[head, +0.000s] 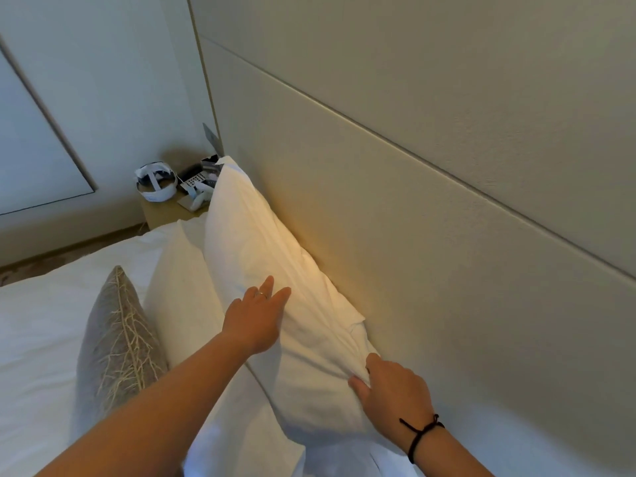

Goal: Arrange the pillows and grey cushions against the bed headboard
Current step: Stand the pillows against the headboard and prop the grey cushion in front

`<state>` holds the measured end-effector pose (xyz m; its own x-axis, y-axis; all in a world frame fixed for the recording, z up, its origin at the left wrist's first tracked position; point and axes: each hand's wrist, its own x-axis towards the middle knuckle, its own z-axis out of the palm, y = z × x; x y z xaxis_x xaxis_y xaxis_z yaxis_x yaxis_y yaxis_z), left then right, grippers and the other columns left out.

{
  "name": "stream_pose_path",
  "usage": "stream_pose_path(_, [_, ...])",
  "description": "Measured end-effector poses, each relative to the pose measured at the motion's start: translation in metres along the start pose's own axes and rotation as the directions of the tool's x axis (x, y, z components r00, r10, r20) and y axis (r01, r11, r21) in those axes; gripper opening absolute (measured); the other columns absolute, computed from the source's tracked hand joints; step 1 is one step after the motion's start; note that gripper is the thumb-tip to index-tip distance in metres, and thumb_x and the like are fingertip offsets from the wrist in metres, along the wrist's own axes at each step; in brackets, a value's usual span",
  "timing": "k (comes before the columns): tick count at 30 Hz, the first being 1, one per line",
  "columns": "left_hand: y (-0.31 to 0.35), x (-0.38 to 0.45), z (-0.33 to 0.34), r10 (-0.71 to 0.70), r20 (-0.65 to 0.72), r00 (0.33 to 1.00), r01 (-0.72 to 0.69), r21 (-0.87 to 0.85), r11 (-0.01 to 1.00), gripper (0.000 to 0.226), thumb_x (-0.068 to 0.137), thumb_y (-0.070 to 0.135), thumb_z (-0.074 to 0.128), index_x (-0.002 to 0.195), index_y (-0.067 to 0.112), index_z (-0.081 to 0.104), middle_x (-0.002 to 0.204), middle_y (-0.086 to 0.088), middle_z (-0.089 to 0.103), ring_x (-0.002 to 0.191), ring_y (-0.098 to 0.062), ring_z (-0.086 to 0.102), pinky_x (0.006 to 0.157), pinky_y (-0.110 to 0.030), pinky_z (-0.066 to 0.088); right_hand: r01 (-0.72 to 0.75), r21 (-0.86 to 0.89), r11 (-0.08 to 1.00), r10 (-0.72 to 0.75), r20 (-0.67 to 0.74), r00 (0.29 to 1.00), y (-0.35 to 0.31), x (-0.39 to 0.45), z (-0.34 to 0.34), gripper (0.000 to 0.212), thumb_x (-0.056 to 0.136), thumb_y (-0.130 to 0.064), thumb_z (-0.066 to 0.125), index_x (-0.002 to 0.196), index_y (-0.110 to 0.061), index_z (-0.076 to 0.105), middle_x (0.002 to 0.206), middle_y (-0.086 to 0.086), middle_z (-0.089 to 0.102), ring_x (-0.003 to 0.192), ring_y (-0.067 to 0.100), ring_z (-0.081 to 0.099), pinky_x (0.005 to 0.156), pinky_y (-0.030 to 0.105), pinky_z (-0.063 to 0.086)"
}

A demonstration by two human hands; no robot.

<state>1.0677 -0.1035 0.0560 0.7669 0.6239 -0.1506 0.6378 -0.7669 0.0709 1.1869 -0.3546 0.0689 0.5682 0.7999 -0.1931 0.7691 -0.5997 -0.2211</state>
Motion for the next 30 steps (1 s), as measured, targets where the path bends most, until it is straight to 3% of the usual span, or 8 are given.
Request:
stream_pose_path(4, [-0.021,0.001,-0.002,-0.018,0.008,1.000,0.018,-0.027,0.999,0.067,0.092,0.017,0.044,0.149,0.039,0.016,0.165,-0.003,0.010,0.142,-0.030,0.029,0.102,-0.045,0.045,0.034,0.005,0.999,-0.033,-0.089,0.996,-0.019,0.016,-0.011,0.043,0.090,-0.062,0.046,0.116,-0.028,0.047,0.113,-0.005,0.057,0.096,0.018,0.058,0.072,0.032,0.046])
stream_pose_path(8, [-0.035,0.007,-0.003,0.000,0.002,1.000,0.000,-0.024,1.000,0.070,0.092,0.018,0.048,0.150,0.039,0.015,0.165,-0.003,0.011,0.141,-0.030,0.030,0.100,-0.044,0.045,0.066,0.065,0.996,-0.062,-0.064,0.996,-0.050,0.036,-0.013,0.058,0.091,-0.058,0.050,0.137,-0.025,0.041,0.130,-0.001,0.054,0.115,0.023,0.055,0.090,0.036,0.047])
stream_pose_path(12, [-0.042,0.019,-0.008,0.059,-0.046,0.997,-0.057,0.048,0.997,0.074,0.091,0.013,0.055,0.150,0.037,0.016,0.165,-0.004,0.011,0.142,-0.030,0.032,0.098,-0.042,0.047,0.050,0.032,0.998,-0.050,0.003,0.999,-0.077,0.057,-0.009,0.048,0.090,-0.056,0.052,0.122,-0.021,0.046,0.119,0.003,0.057,0.104,0.026,0.057,0.084,0.038,0.049])
stream_pose_path(15, [-0.046,0.032,-0.011,0.080,-0.042,0.996,-0.075,0.115,0.991,0.079,0.092,0.013,0.059,0.152,0.036,0.013,0.166,-0.003,0.007,0.145,-0.031,0.026,0.104,-0.046,0.042,-0.009,0.035,0.999,0.007,0.055,0.998,-0.086,0.070,-0.003,0.049,0.090,-0.056,0.052,0.122,-0.019,0.047,0.118,0.004,0.056,0.105,0.027,0.056,0.085,0.039,0.048])
stream_pose_path(20, [-0.053,0.062,-0.020,0.134,0.005,0.991,-0.129,0.314,0.940,0.079,0.093,0.032,0.064,0.153,0.032,0.013,0.166,-0.005,0.002,0.151,-0.034,0.007,0.116,-0.055,0.021,-0.090,0.124,0.988,0.079,0.090,0.993,-0.095,0.098,0.006,0.049,0.088,-0.058,0.052,0.115,-0.017,0.052,0.116,0.005,0.056,0.102,0.026,0.056,0.083,0.037,0.048])
stream_pose_path(24, [-0.049,0.093,-0.024,0.212,0.074,0.974,-0.220,0.507,0.833,0.086,0.091,0.043,0.065,0.154,0.028,0.010,0.166,-0.007,0.000,0.151,-0.034,0.000,0.117,-0.055,0.018,-0.115,0.159,0.981,0.103,0.081,0.991,-0.101,0.121,0.017,0.054,0.087,-0.063,0.052,0.113,-0.016,0.055,0.114,0.005,0.055,0.102,0.026,0.056,0.082,0.035,0.048])
stream_pose_path(27, [-0.043,0.117,-0.028,0.253,0.155,0.955,-0.295,0.589,0.752,0.082,0.089,0.041,0.068,0.151,0.026,0.017,0.164,-0.007,0.011,0.151,-0.033,0.004,0.117,-0.055,0.022,-0.120,0.154,0.981,0.108,0.083,0.991,-0.100,0.134,0.025,0.047,0.089,-0.059,0.052,0.106,-0.016,0.059,0.109,0.005,0.055,0.100,0.026,0.056,0.079,0.035,0.046])
stream_pose_path(30, [-0.033,0.132,-0.028,0.251,0.223,0.942,-0.336,0.633,0.698,0.055,0.095,0.041,0.059,0.144,0.022,0.040,0.151,-0.006,0.042,0.145,-0.031,0.026,0.117,-0.055,0.018,-0.104,0.161,0.981,0.092,0.081,0.992,-0.098,0.144,0.030,0.023,0.096,-0.041,0.050,0.090,-0.020,0.057,0.095,0.004,0.056,0.089,0.025,0.058,0.068,0.031,0.040])
